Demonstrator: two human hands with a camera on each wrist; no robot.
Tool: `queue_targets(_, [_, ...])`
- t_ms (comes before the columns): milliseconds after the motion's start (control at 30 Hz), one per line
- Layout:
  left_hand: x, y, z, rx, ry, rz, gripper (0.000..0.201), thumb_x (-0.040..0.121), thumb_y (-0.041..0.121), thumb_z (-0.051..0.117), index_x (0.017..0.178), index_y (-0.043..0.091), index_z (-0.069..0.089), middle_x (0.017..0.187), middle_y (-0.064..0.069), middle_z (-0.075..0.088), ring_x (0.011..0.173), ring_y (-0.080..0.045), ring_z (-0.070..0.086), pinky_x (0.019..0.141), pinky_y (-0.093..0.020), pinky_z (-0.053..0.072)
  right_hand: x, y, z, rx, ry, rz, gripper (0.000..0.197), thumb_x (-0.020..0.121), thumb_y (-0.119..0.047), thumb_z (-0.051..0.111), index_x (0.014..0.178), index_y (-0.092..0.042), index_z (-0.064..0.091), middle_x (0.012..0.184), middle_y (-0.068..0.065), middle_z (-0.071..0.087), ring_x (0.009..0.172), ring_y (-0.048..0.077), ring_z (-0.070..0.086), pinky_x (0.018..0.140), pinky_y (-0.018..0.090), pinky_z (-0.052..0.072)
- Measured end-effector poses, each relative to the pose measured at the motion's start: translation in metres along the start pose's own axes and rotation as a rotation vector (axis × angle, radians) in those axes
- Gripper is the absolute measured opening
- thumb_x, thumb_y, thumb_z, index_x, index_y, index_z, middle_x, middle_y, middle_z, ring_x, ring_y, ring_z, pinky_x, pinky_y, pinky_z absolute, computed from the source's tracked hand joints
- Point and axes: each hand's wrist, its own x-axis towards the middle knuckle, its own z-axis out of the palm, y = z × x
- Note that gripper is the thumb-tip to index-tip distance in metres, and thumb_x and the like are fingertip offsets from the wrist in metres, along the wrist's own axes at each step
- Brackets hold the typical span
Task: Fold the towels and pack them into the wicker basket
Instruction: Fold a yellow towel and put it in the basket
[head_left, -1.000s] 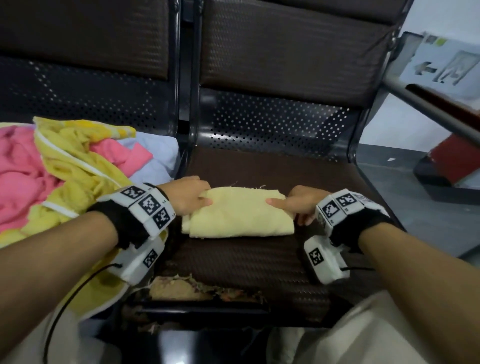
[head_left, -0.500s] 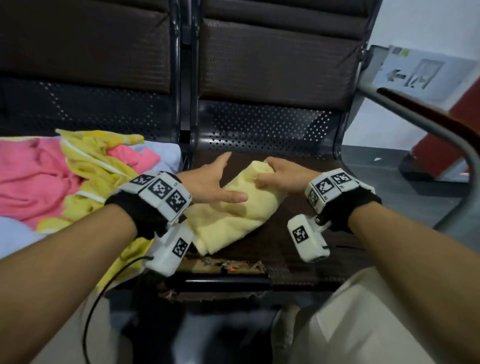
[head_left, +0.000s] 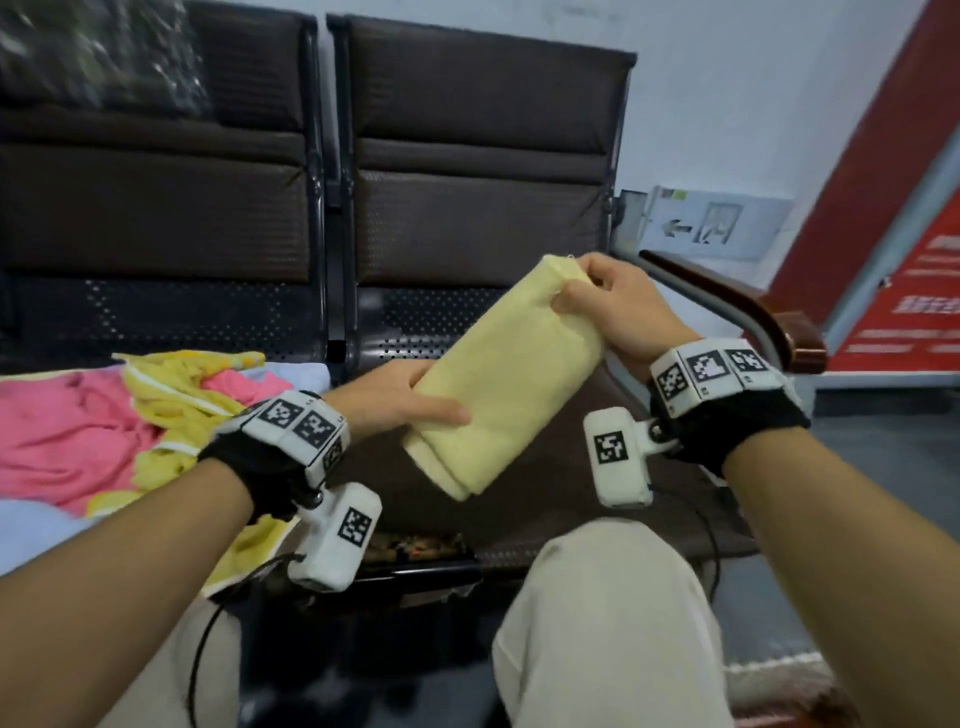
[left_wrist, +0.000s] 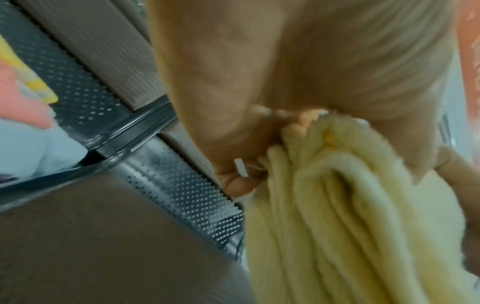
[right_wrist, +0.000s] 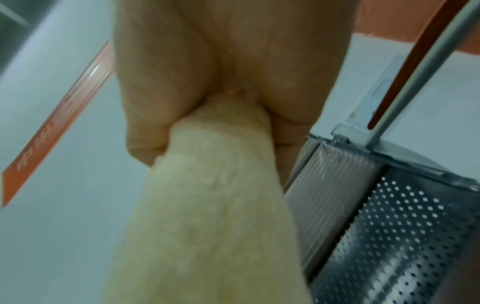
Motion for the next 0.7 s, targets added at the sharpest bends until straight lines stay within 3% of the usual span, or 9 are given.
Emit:
queue_targets(100, [-0.004,0.048,0.007,0.149,0.045,0.093,0.044,0.058,0.046,0.073,0.097,0.028,0.065,0.104,0.013,0.062,0.098,-0.009,0.060,0.085,-0.025,0.049,-0.013,-0.014,-0.035,0.113,0.076,0.032,0.019,0.071,-0.018,0.067,0.087,-0.010,0.061,0.084,0.009,0.059,0.080,0.022,0.055,0.071,0.037,0.042])
queue_targets(167, [-0.001,0.081,0.015,0.245,0.024,0.134,0.050,0.063,0.043,0.073,0.106,0.020,0.064,0.113,0.006,0.058,0.103,-0.012,0.058,0.090,-0.031,0.048,-0.025,-0.021,-0.060,0.169,0.121,0.026,0.015,0.068,-0.021,0.068,0.081,-0.017,0.061,0.082,0.006,0.062,0.078,0.022,0.058,0.069,0.036,0.045])
queue_targets(233, [0.003,0.111,0.028,0.299,-0.057,0.153,0.039,0.076,0.030,0.074,0.111,0.015,0.064,0.110,0.000,0.066,0.102,-0.018,0.063,0.091,-0.037,0.051,-0.042,-0.020,-0.086,0.226,0.168,0.037,0.017,0.065,-0.026,0.070,0.079,-0.021,0.061,0.081,0.005,0.065,0.073,0.019,0.061,0.062,0.032,0.047])
queue_targets(300, [0.011,0.133,0.049,0.409,-0.139,0.170,0.028,0.084,0.025,0.067,0.110,0.015,0.065,0.107,-0.002,0.069,0.099,-0.019,0.065,0.089,-0.038,0.052,-0.065,-0.006,-0.113,0.280,0.220,0.068,0.021,0.066,-0.026,0.072,0.083,-0.019,0.062,0.081,0.005,0.066,0.070,0.018,0.063,0.059,0.030,0.049])
queue_targets(400, [0.028,0.155,0.096,0.602,-0.261,0.186,0.029,0.086,0.030,0.064,0.110,0.014,0.063,0.107,-0.005,0.068,0.095,-0.020,0.066,0.086,-0.042,0.054,-0.106,0.034,-0.151,0.315,0.299,0.169,0.026,0.074,-0.026,0.072,0.094,-0.013,0.061,0.085,0.007,0.064,0.075,0.020,0.062,0.062,0.034,0.049])
queue_targets(533, [0.047,0.153,0.183,0.708,-0.444,0.201,0.028,0.086,0.034,0.064,0.108,0.017,0.062,0.105,-0.001,0.067,0.091,-0.017,0.064,0.081,-0.034,0.054,-0.176,0.103,-0.187,0.306,0.397,0.358,0.024,0.085,-0.022,0.067,0.104,-0.009,0.060,0.091,0.009,0.063,0.082,0.024,0.059,0.064,0.035,0.050])
queue_targets(600, [0.054,0.137,0.229,0.772,-0.480,0.213,0.031,0.085,0.041,0.064,0.106,0.020,0.060,0.102,0.003,0.063,0.089,-0.015,0.060,0.076,-0.029,0.047,-0.217,0.136,-0.197,0.262,0.434,0.439,0.026,0.086,-0.024,0.067,0.103,-0.007,0.059,0.089,0.008,0.066,0.080,0.024,0.061,0.065,0.038,0.051])
queue_targets(700, [0.057,0.098,0.297,0.776,-0.554,0.190,0.035,0.085,0.042,0.063,0.107,0.015,0.061,0.102,-0.003,0.064,0.092,-0.022,0.060,0.074,-0.031,0.043,-0.280,0.184,-0.201,0.191,0.452,0.563,0.031,0.086,-0.022,0.067,0.106,0.001,0.058,0.091,0.012,0.068,0.080,0.028,0.064,0.072,0.047,0.052])
